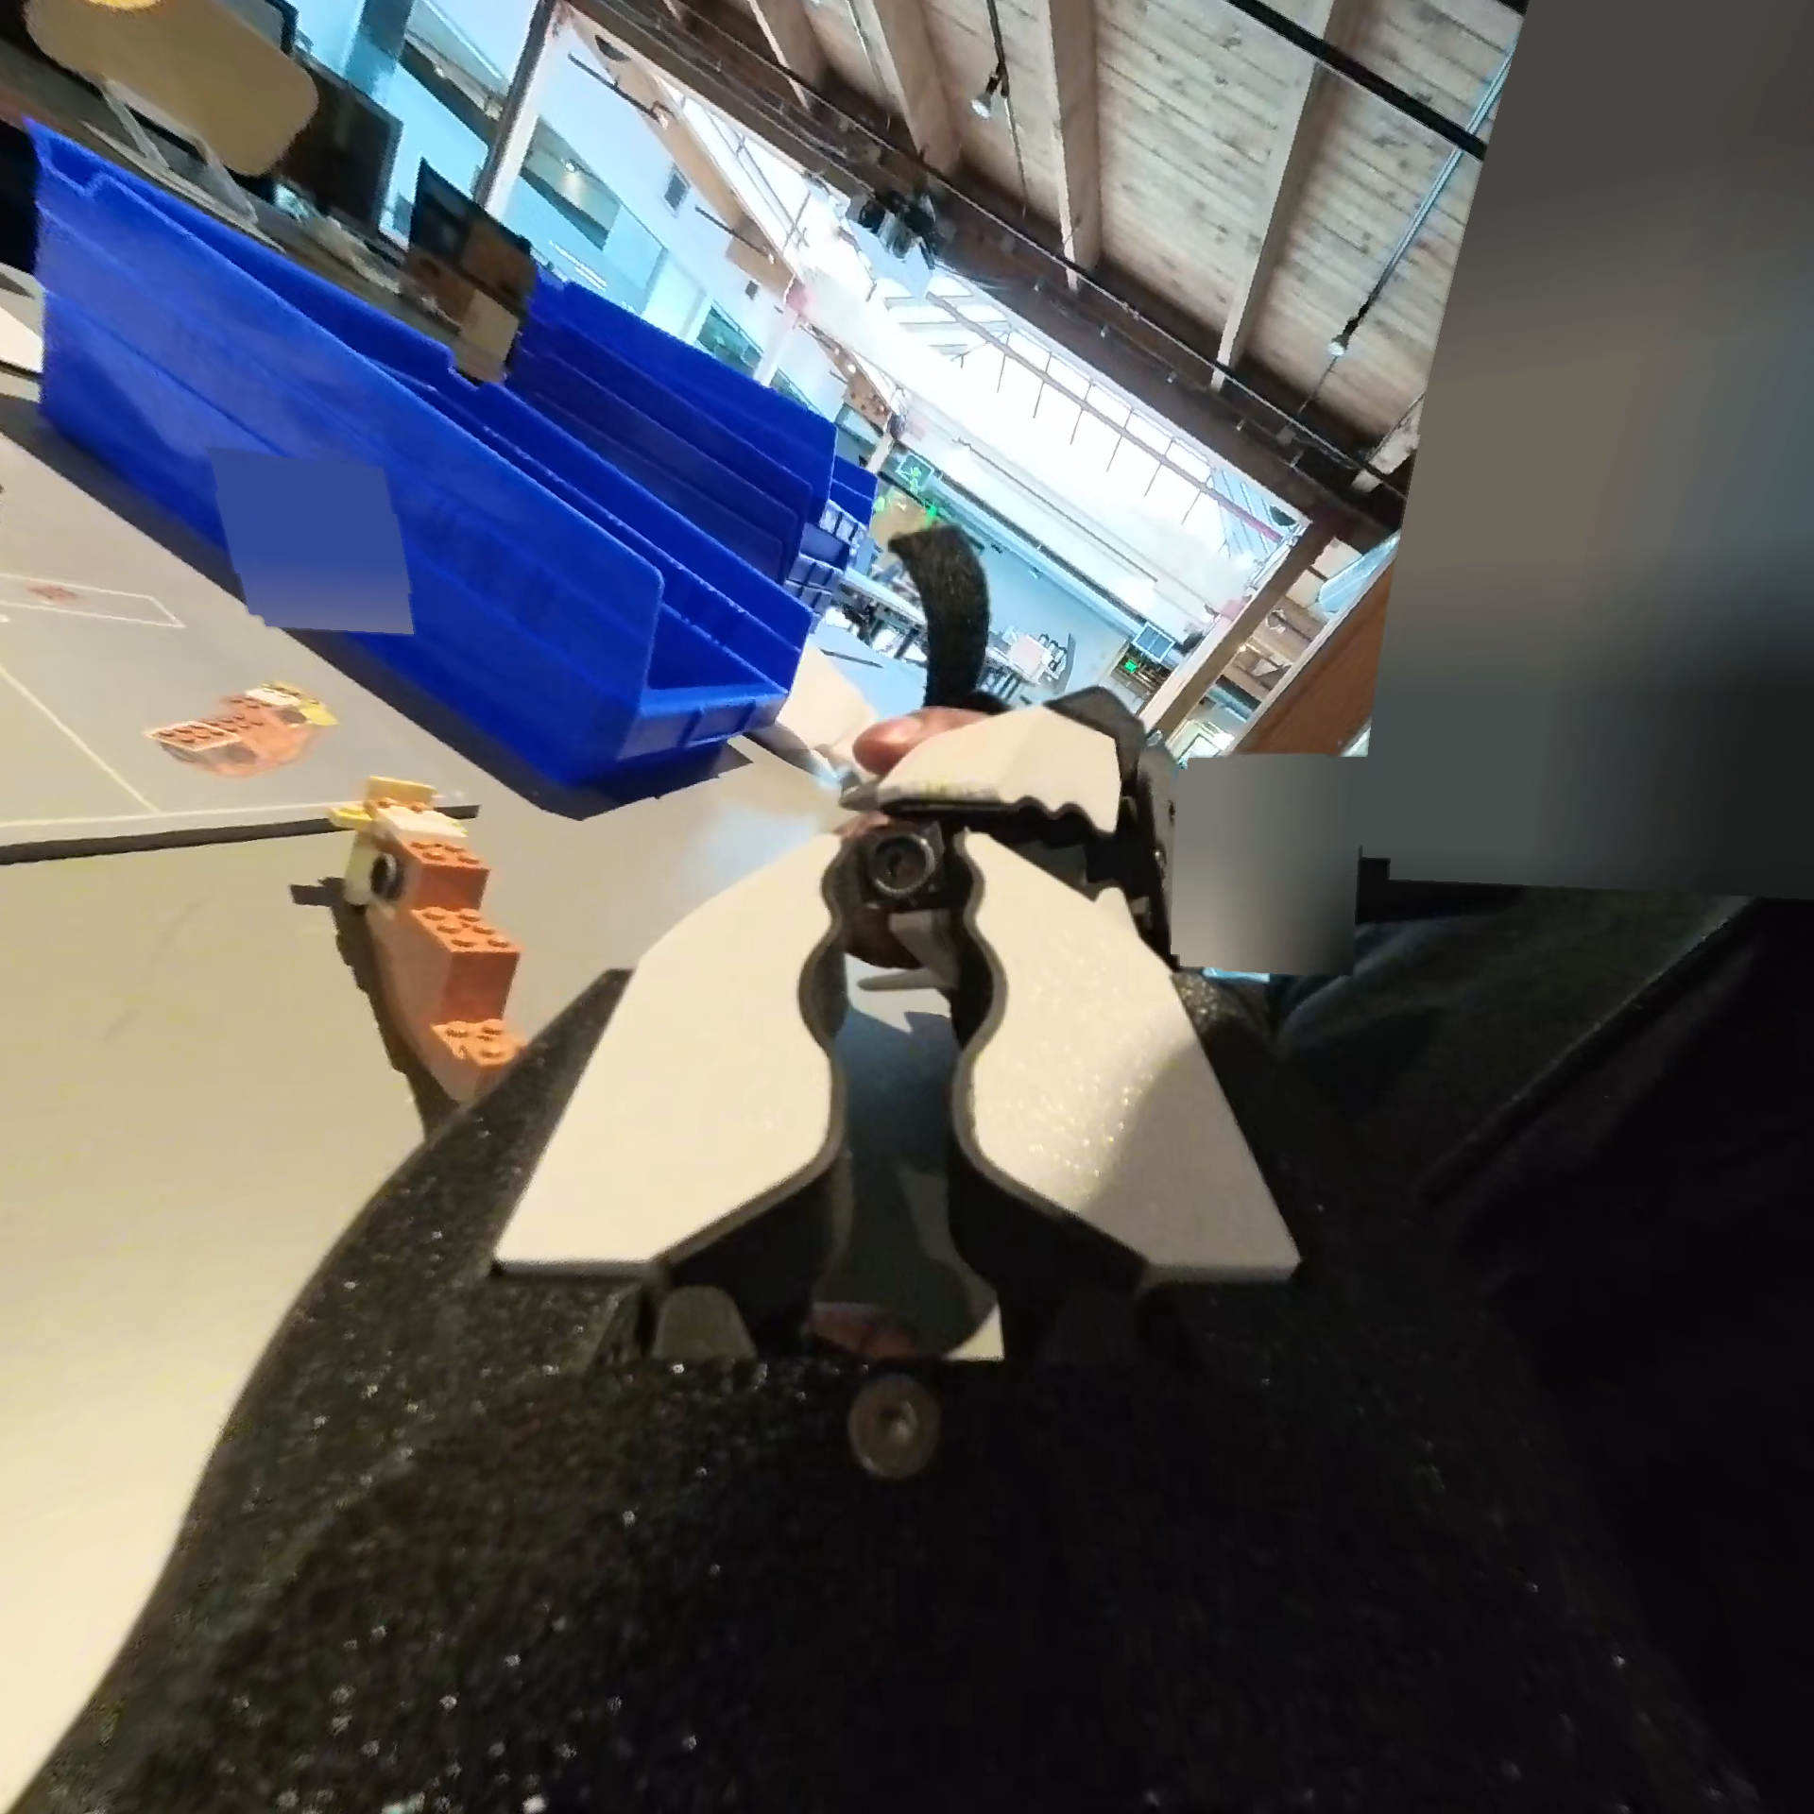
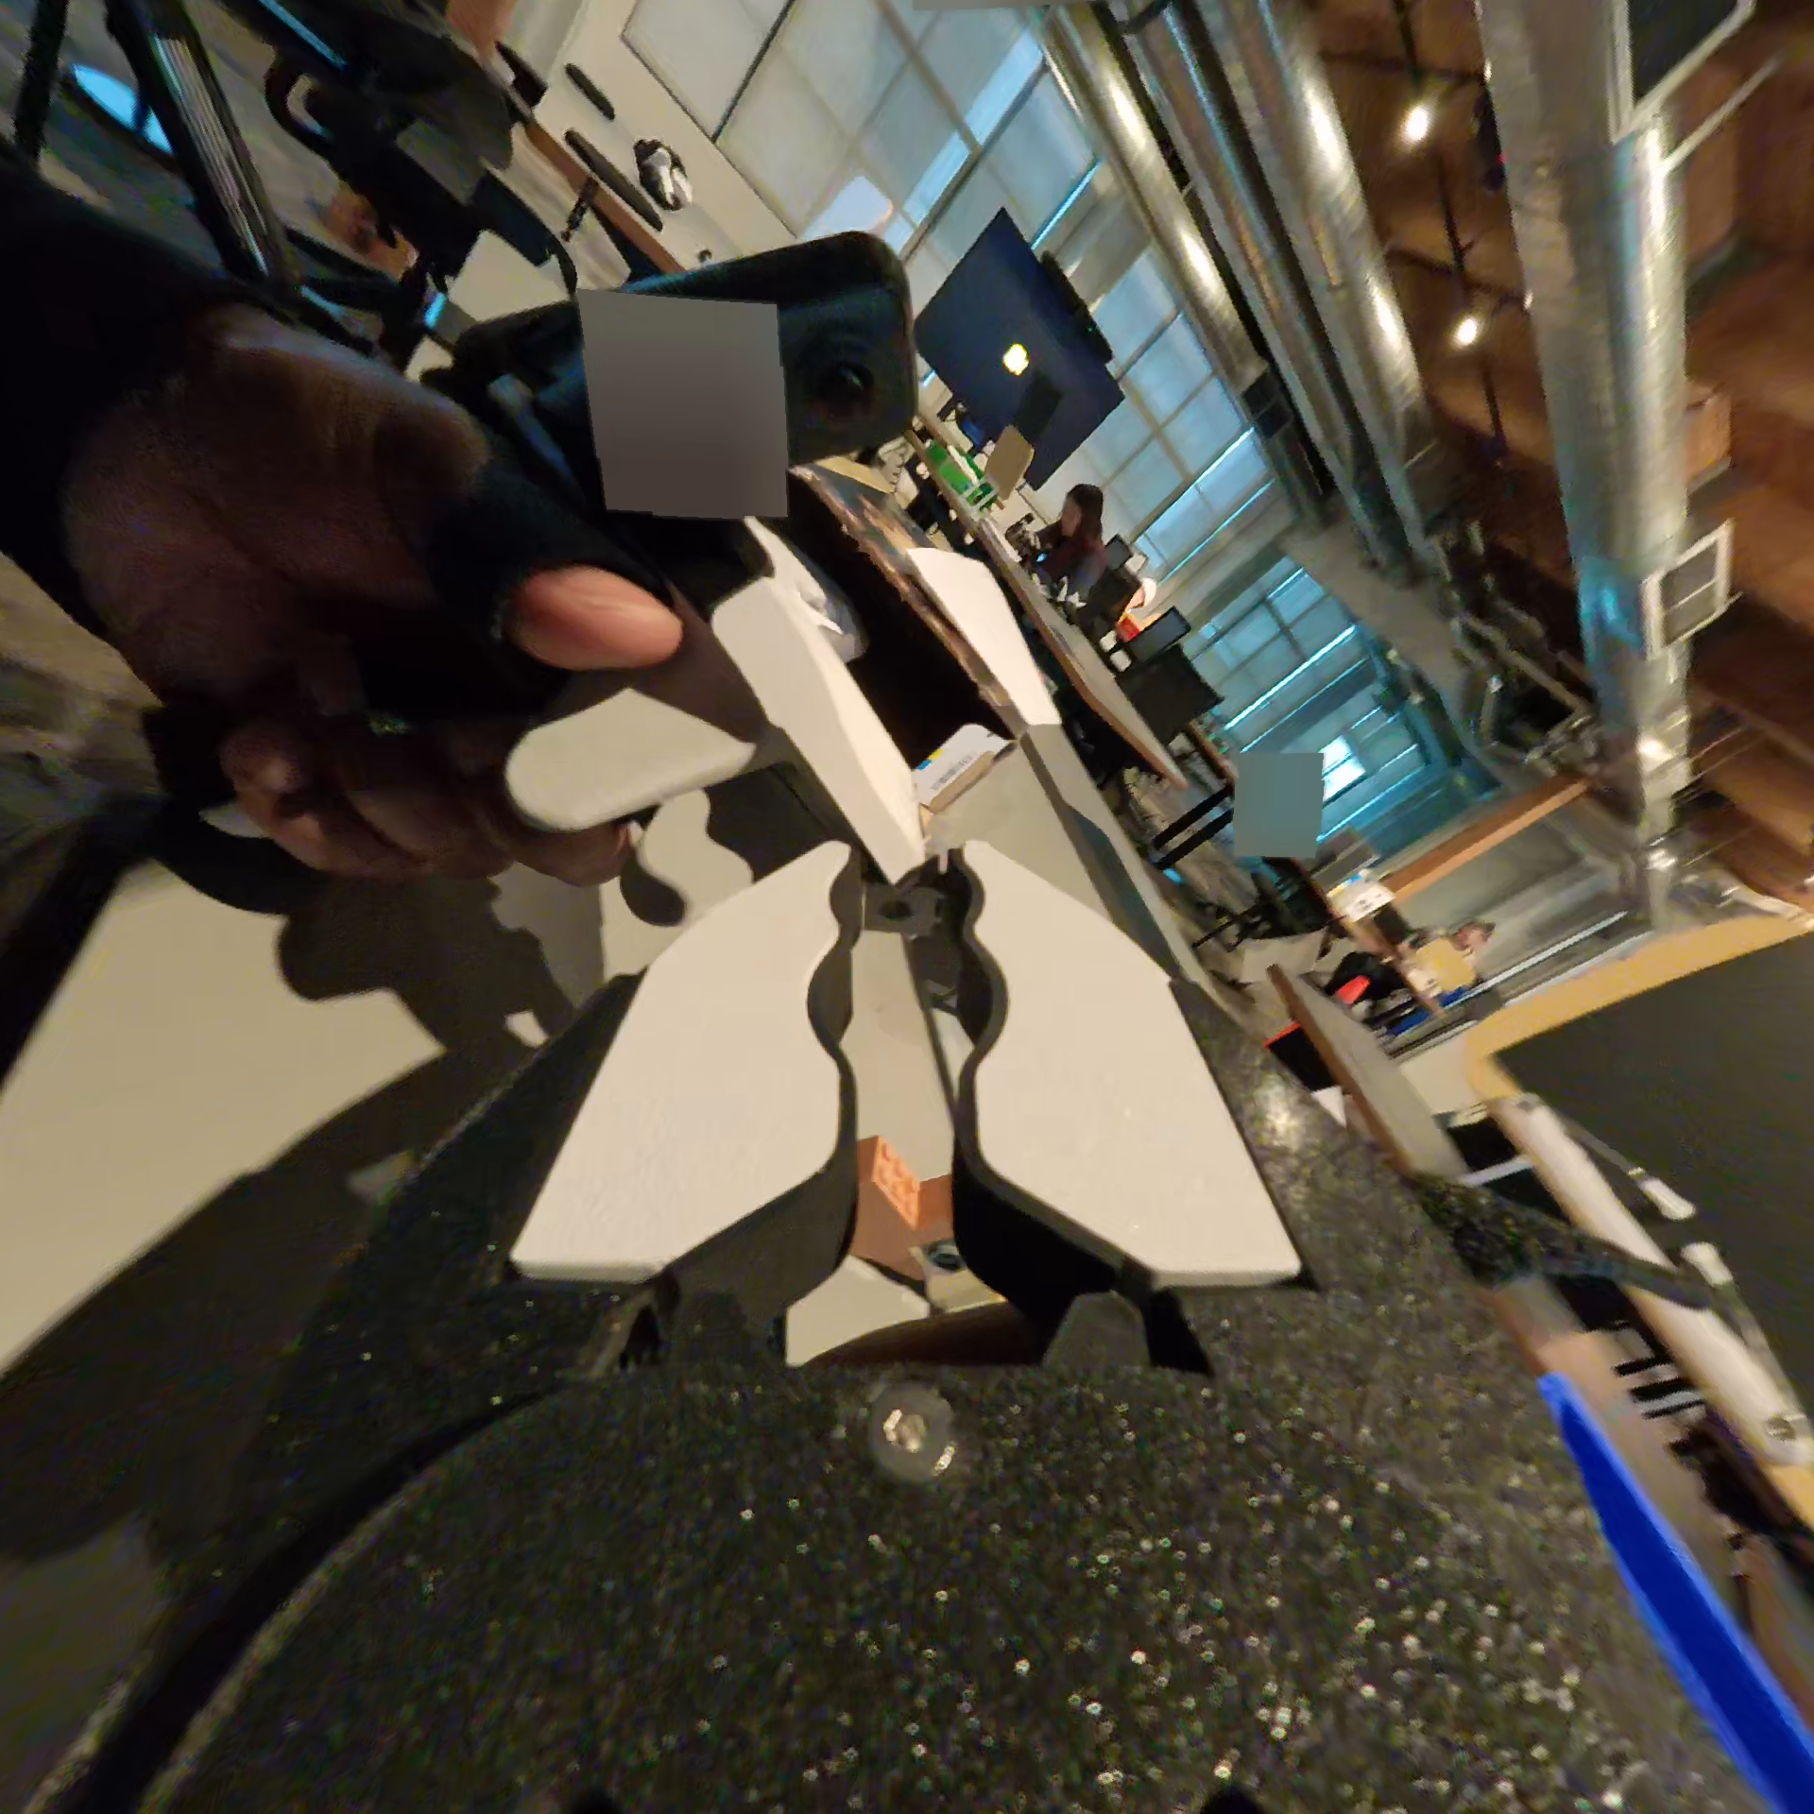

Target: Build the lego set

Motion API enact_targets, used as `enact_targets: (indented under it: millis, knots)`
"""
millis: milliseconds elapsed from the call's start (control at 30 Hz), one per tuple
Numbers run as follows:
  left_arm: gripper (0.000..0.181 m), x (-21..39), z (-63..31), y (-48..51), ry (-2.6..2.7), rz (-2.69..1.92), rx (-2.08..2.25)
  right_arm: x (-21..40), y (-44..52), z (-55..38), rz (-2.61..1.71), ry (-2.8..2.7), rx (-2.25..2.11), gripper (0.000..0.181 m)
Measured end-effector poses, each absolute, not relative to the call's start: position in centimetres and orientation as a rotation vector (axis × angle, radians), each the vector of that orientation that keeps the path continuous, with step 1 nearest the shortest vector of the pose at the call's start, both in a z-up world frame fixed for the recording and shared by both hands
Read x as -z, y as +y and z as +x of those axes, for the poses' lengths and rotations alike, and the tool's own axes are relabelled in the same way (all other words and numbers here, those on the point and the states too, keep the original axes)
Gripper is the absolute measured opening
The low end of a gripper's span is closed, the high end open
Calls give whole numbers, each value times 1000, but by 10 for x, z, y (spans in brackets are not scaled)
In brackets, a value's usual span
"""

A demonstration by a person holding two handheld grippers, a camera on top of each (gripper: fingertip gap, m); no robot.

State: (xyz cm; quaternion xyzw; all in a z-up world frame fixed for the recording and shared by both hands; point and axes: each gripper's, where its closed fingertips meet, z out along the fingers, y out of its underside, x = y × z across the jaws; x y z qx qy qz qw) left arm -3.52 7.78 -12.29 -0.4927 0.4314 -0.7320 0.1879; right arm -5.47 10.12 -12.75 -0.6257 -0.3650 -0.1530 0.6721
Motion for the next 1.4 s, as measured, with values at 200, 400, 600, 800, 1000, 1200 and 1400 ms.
enact_targets:
  millis: [200, 400, 600, 800, 1000, 1200, 1400]
  knots:
    - [18, 128, -40, 72, 1287, -1427, 2074, 133, 92, -59, -1365, -1008, 337, 15]
    - [29, 135, -48, 65, 1585, -1403, 1992, 139, 79, -69, -1279, -1333, 347, 15]
    - [17, 134, -55, 60, 1740, -1346, 1986, 142, 76, -72, -1206, -1472, 385, 15]
    - [15, 133, -50, 68, 1676, -1325, 2024, 137, 82, -65, -1262, -1393, 369, 32]
    - [15, 139, -43, 96, 1644, -1270, 1902, 149, 90, -36, -1606, -1056, 176, 41]
    - [15, 140, -18, 141, 1745, -1061, 1631, 184, 98, -9, -2028, -319, -164, 54]
    - [15, 148, 18, 142, 1920, -885, 1658, 209, 104, 16, -2173, 30, -101, 39]
